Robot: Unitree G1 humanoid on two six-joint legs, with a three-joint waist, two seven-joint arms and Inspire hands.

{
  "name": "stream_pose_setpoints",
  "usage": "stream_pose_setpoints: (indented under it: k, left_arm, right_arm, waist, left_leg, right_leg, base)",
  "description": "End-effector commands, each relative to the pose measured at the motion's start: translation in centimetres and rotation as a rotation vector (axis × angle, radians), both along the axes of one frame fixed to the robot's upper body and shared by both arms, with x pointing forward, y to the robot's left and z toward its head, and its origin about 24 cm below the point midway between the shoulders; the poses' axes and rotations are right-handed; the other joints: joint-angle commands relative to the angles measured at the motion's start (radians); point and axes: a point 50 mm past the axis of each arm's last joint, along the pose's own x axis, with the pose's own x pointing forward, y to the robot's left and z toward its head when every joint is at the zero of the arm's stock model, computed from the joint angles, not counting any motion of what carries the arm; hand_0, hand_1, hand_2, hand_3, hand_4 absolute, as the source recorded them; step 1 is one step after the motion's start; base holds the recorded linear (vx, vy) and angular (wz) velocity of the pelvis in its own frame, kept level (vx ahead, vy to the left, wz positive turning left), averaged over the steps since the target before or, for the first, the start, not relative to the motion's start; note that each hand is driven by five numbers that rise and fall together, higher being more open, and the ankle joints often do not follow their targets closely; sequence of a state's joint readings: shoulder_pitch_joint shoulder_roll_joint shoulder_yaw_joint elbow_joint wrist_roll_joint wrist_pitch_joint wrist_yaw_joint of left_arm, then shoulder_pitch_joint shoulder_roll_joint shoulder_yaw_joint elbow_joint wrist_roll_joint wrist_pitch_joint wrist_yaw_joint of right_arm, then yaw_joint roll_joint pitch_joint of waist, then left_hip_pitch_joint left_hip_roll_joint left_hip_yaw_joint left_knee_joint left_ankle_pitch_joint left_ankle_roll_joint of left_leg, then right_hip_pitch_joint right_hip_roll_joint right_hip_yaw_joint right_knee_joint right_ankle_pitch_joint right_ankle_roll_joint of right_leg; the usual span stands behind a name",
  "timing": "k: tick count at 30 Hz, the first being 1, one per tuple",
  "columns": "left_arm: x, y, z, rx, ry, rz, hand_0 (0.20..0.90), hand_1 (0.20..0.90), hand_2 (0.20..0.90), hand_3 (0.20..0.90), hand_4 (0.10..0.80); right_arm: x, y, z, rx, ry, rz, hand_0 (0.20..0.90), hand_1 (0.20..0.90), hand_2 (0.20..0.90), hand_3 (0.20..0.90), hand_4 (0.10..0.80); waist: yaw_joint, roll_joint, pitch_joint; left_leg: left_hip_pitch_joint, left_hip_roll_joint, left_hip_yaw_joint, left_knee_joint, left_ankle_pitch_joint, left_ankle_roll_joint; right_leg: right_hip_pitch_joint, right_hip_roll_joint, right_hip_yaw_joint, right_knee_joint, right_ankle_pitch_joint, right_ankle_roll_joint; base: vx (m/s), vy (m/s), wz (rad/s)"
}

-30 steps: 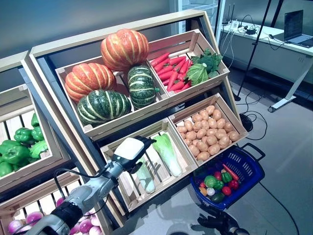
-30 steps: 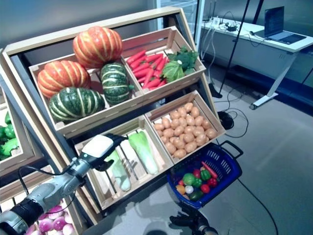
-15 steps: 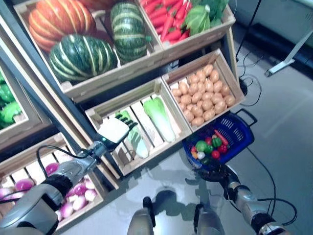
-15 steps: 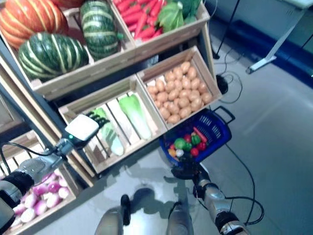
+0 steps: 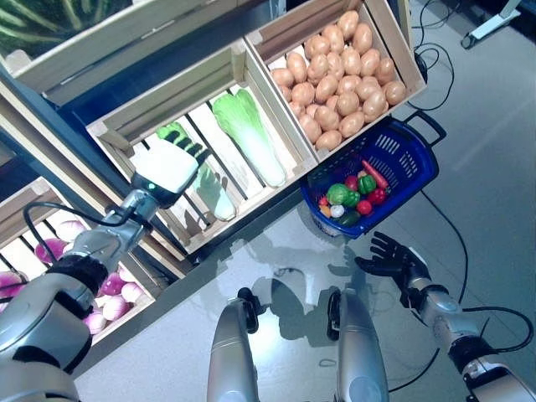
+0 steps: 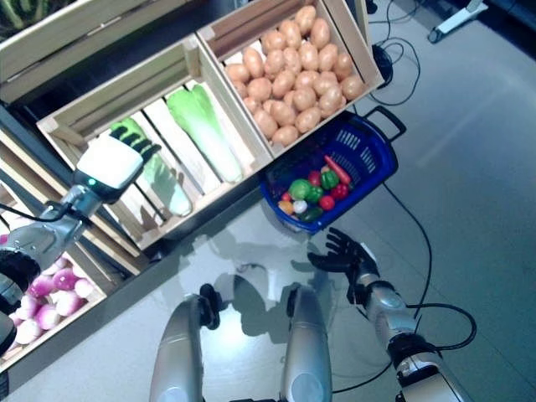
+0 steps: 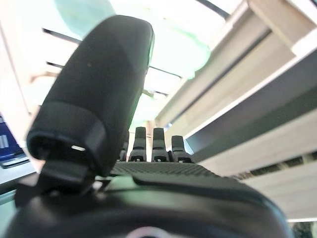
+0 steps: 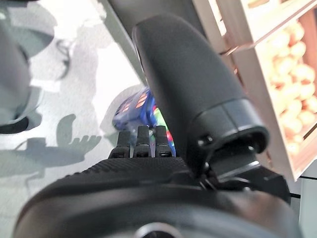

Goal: Put vegetables into the basket

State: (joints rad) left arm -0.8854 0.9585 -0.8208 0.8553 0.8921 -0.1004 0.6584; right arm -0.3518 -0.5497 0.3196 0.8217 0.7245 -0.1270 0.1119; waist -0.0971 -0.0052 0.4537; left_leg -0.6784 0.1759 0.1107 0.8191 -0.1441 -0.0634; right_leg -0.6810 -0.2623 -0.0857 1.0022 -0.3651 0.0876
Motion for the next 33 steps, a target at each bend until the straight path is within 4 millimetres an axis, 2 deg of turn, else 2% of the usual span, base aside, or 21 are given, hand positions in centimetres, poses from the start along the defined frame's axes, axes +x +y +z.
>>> stream_pose_setpoints:
  k: [1,2,3,6,13,24,33]
  left_arm:
    - [-0.3,2.3,6.8,-0.026,-0.318,0.071,0.900,0.900,0.900,0.900,0.800]
    - [-0.3,2.4,7.2,-0.013,-0.343,0.072,0.900,0.900,0.900,0.900,0.800]
    - [-0.3,2.5,7.9,0.005,-0.369,0.073,0.900,0.900,0.900,0.900,0.800]
    - [-0.2,2.8,9.1,0.027,-0.377,0.111,0.900,0.900,0.900,0.900,0.800]
    - [-0.1,4.1,9.8,0.047,-0.320,0.233,0.900,0.900,0.900,0.900,0.800]
    - [-0.4,4.4,10.8,0.103,-0.308,0.252,0.900,0.900,0.900,0.900,0.800]
    - [-0.6,5.4,12.0,0.139,-0.253,0.367,0.900,0.900,0.900,0.900,0.800]
  right_arm:
    - [0.8,-2.1,2.6,0.039,-0.116,-0.030,0.900,0.900,0.900,0.900,0.800]
    - [0.8,-2.4,2.6,0.043,-0.114,-0.038,0.900,0.900,0.900,0.900,0.800]
    - [0.8,-2.6,2.7,0.043,-0.109,-0.043,0.900,0.900,0.900,0.900,0.800]
    - [0.8,-2.9,2.9,0.045,-0.117,-0.050,0.900,0.900,0.900,0.900,0.800]
    - [1.3,-3.6,3.8,0.054,-0.137,-0.071,0.900,0.900,0.900,0.900,0.800]
    - [1.8,-5.2,6.5,0.056,-0.217,-0.099,0.900,0.900,0.900,0.900,0.800]
    - [2.0,-6.9,9.3,0.065,-0.302,-0.157,0.900,0.900,0.900,0.900,0.800]
  waist:
    - [-0.016,0.033,-0.073]
    - [-0.019,0.033,-0.070]
    - [-0.021,0.031,-0.066]
    - [-0.025,0.029,-0.061]
    - [-0.032,0.024,-0.044]
    - [-0.027,0.014,-0.005]
    - [-0.020,0.004,0.021]
  left_leg:
    - [0.044,0.023,0.002,0.045,-0.121,-0.006]
    - [0.032,0.024,-0.001,0.057,-0.124,-0.008]
    - [0.021,0.026,-0.009,0.093,-0.161,-0.017]
    - [-0.008,0.028,-0.014,0.116,-0.165,-0.018]
    - [-0.058,0.039,-0.022,0.158,-0.174,-0.025]
    - [-0.192,0.054,-0.048,0.255,-0.190,-0.032]
    - [-0.346,0.074,-0.075,0.376,-0.213,-0.033]
  right_leg:
    - [0.033,-0.016,0.005,-0.048,0.061,-0.048]
    - [0.021,-0.018,0.007,-0.037,0.057,-0.047]
    - [0.012,-0.018,0.015,-0.006,0.024,-0.038]
    - [-0.017,-0.018,0.018,0.015,0.022,-0.034]
    - [-0.062,-0.019,0.026,0.045,0.019,-0.025]
    - [-0.187,-0.030,0.031,0.136,0.008,-0.016]
    - [-0.331,-0.049,0.028,0.265,-0.019,-0.016]
  base:
    - [0.000,0.000,0.00]
    - [0.050,0.022,-0.01]
    - [0.040,0.020,-0.01]
    - [-0.016,0.012,-0.02]
    - [-0.030,0.016,-0.01]
    - [-0.057,0.018,0.00]
    - [-0.042,0.001,0.02]
